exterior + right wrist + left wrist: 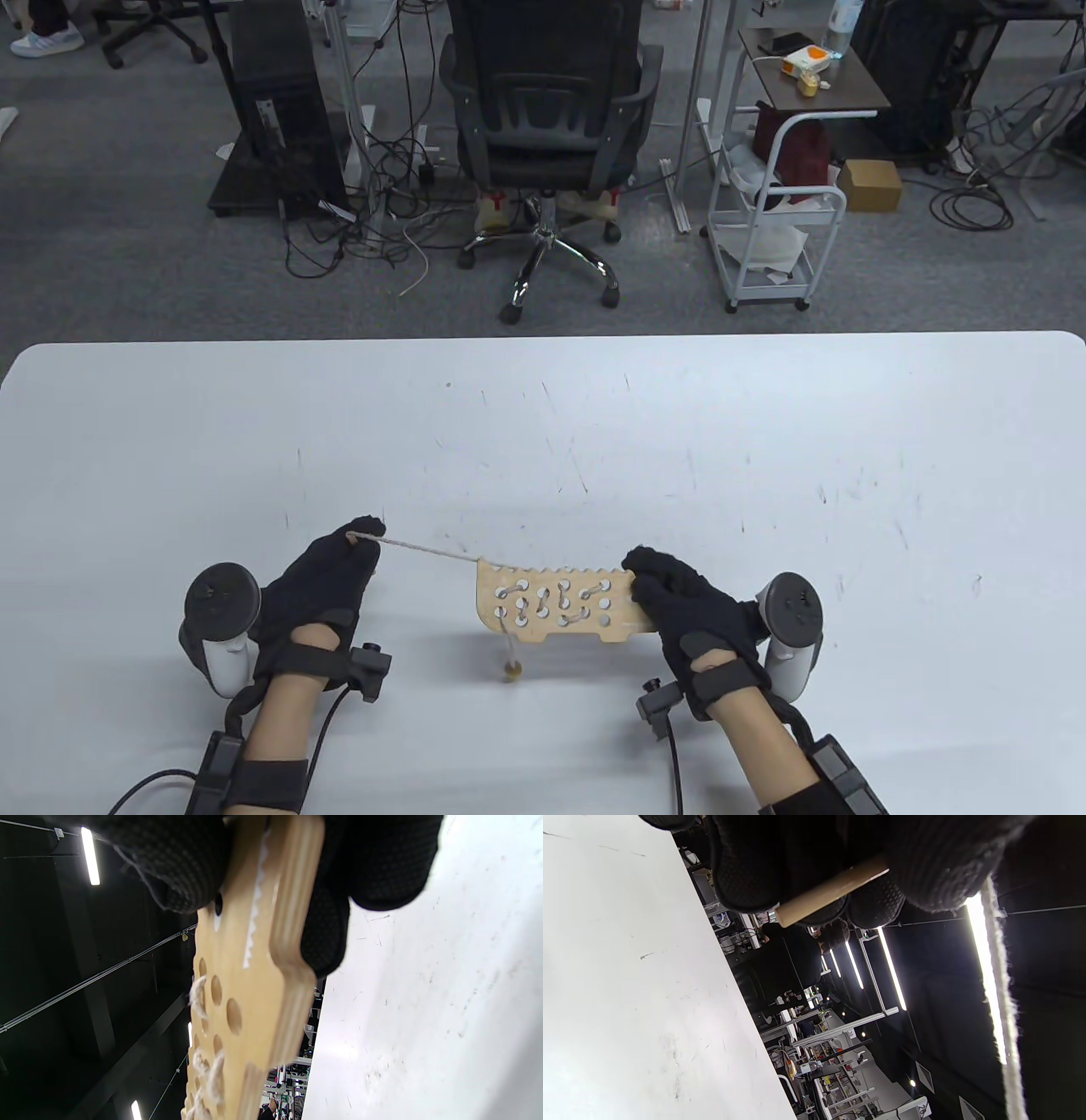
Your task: Thread rope through all holes on crocodile lacing toy
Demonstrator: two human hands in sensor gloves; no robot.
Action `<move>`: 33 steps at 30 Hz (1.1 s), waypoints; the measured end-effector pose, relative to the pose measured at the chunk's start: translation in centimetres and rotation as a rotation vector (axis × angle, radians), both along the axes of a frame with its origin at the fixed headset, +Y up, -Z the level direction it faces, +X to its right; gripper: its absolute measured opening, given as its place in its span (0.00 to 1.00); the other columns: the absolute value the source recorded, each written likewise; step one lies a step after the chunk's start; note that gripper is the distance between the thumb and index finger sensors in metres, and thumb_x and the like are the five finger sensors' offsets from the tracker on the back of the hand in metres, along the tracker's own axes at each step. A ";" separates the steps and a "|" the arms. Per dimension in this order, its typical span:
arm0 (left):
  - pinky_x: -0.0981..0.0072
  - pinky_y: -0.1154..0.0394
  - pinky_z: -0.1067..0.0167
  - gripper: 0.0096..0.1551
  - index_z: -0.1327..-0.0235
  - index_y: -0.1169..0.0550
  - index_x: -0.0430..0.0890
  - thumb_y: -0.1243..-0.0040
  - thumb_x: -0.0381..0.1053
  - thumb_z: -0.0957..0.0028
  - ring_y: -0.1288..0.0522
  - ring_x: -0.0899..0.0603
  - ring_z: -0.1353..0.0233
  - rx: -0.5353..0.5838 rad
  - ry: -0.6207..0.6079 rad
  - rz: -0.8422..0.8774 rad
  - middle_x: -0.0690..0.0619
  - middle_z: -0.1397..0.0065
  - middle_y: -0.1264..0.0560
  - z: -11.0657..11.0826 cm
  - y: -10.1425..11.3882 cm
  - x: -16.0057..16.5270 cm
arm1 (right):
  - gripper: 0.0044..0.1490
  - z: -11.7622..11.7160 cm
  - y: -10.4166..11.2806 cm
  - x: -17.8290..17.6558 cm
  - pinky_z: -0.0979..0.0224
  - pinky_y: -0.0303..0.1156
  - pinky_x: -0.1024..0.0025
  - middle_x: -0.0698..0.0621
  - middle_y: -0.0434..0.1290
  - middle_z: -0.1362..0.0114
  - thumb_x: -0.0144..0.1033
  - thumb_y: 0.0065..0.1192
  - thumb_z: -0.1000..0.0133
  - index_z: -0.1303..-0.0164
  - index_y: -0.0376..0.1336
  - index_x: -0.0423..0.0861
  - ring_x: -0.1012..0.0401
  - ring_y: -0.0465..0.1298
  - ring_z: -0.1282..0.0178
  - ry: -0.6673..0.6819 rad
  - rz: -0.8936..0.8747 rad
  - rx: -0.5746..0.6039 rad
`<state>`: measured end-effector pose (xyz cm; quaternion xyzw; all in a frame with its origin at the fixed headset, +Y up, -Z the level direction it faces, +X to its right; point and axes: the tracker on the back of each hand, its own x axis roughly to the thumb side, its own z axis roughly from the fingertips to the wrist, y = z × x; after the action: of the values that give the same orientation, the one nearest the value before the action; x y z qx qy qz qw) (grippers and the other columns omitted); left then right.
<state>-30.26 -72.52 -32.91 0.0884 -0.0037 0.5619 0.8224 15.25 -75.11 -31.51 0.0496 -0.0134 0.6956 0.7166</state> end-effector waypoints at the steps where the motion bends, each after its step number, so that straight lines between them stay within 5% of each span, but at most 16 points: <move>1: 0.36 0.43 0.25 0.27 0.42 0.15 0.60 0.32 0.64 0.55 0.26 0.40 0.32 0.003 -0.007 -0.009 0.53 0.37 0.21 0.0 0.1 0.2 | 0.29 0.0 0.0 0.0 0.44 0.76 0.54 0.44 0.82 0.44 0.35 0.69 0.49 0.38 0.68 0.40 0.52 0.86 0.54 0.001 0.000 0.001; 9: 0.34 0.43 0.26 0.30 0.38 0.18 0.51 0.34 0.59 0.55 0.22 0.40 0.38 0.046 -0.124 -0.117 0.52 0.44 0.19 0.6 0.9 2.8 | 0.29 0.2 0.1 -0.7 0.45 0.76 0.54 0.44 0.83 0.44 0.35 0.69 0.50 0.38 0.69 0.39 0.52 0.86 0.54 0.031 0.010 0.018; 16: 0.35 0.40 0.27 0.43 0.25 0.37 0.61 0.31 0.56 0.55 0.17 0.42 0.43 0.052 -0.182 -0.147 0.54 0.49 0.15 0.9 1.0 4.3 | 0.29 0.5 0.2 -1.3 0.45 0.77 0.54 0.44 0.83 0.44 0.35 0.69 0.50 0.39 0.69 0.39 0.52 0.87 0.54 0.059 0.006 0.026; 27: 0.41 0.34 0.28 0.26 0.47 0.16 0.55 0.28 0.59 0.60 0.10 0.47 0.49 0.061 -0.278 -0.146 0.60 0.56 0.07 1.0 0.6 6.2 | 0.29 1.2 0.3 -2.4 0.45 0.77 0.54 0.44 0.83 0.45 0.36 0.69 0.50 0.39 0.69 0.40 0.52 0.87 0.55 0.119 -0.034 0.017; 33: 0.37 0.39 0.26 0.23 0.51 0.15 0.61 0.27 0.61 0.61 0.18 0.45 0.41 0.062 -0.343 -0.101 0.58 0.46 0.15 1.4 0.5 7.3 | 0.29 1.4 0.3 -2.8 0.45 0.77 0.55 0.44 0.83 0.45 0.36 0.69 0.50 0.39 0.69 0.40 0.52 0.87 0.55 0.144 -0.077 0.003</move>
<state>-23.01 -72.01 -31.47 0.0163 -0.1658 0.5262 0.8339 12.43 -74.85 -30.08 0.1000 0.0351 0.6621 0.7419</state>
